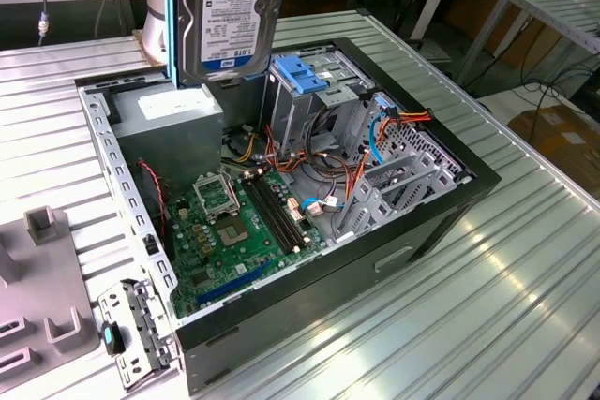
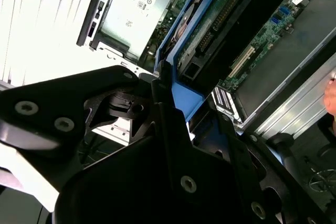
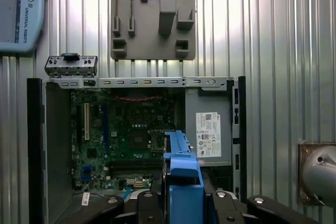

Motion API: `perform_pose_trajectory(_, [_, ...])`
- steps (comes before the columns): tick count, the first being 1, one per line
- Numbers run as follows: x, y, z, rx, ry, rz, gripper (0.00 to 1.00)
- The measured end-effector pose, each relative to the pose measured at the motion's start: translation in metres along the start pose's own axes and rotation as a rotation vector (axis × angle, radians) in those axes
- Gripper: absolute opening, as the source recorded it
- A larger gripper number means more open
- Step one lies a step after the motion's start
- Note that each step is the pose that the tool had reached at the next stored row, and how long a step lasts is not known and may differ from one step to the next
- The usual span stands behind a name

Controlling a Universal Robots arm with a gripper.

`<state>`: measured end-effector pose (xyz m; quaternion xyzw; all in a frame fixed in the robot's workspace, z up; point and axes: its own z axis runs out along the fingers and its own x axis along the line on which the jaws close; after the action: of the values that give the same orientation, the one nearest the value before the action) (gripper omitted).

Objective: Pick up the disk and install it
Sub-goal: 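Insert the disk into the insertion slot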

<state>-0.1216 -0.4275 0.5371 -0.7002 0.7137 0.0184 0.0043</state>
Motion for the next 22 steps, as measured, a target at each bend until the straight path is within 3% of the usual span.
perform_pose_trajectory(15, [0.0251, -0.0005, -0.0002, 0.0000, 0.0000, 0.000, 0.37])
perform_pose_trajectory(22, [0.0305, -0.0006, -0.0004, -0.0001, 0.0001, 0.000, 0.37])
